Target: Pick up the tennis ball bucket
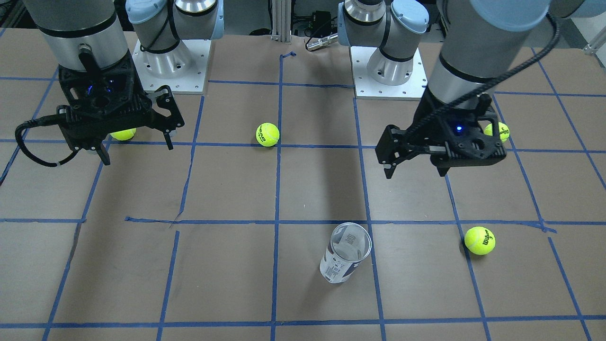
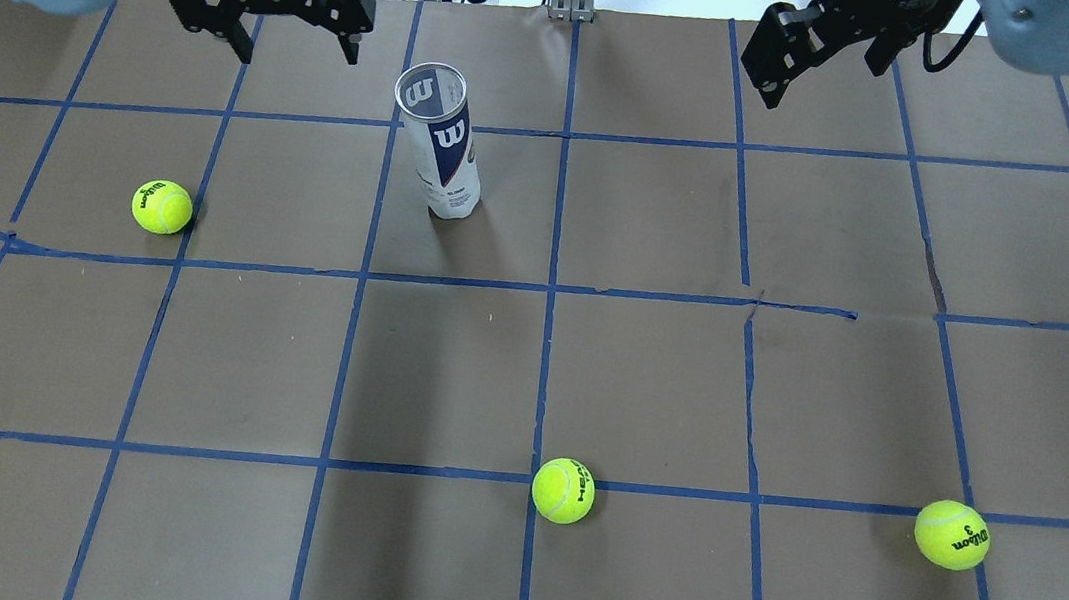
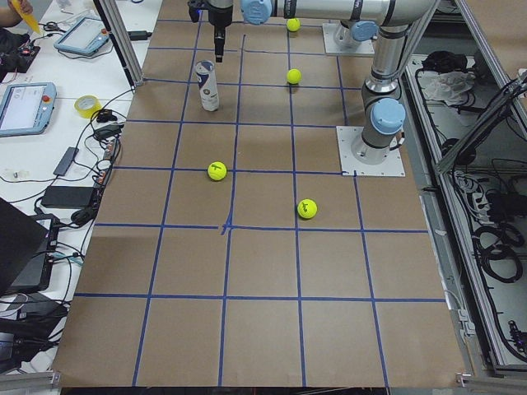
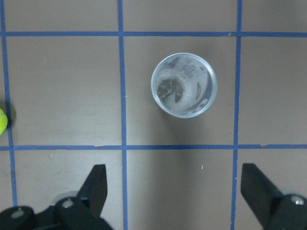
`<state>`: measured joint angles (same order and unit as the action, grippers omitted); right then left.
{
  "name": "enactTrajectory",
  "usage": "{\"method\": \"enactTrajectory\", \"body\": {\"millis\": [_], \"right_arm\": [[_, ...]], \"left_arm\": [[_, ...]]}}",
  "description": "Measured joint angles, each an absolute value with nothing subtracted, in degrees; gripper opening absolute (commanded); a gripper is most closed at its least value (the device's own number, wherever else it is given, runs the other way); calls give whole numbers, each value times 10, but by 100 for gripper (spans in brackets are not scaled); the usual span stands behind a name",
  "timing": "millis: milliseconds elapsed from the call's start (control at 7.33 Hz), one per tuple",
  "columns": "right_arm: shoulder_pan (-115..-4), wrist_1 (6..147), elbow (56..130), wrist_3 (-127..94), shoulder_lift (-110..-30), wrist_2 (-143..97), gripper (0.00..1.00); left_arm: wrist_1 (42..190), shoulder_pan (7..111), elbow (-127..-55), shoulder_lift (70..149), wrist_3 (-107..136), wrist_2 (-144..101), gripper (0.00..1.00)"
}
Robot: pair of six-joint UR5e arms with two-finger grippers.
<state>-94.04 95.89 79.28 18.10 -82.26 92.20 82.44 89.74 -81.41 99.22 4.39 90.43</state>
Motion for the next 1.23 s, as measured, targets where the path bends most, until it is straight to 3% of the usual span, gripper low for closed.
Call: {"method": "enactTrajectory", "body": {"millis": [545, 1227], "right_arm": [[-940, 958, 793, 181, -823, 922, 100], [-940, 958, 793, 189, -823, 922, 100]], "left_arm": [[837, 853, -888, 925, -22, 902, 100], [869, 853, -900, 893, -30, 902, 100]]}}
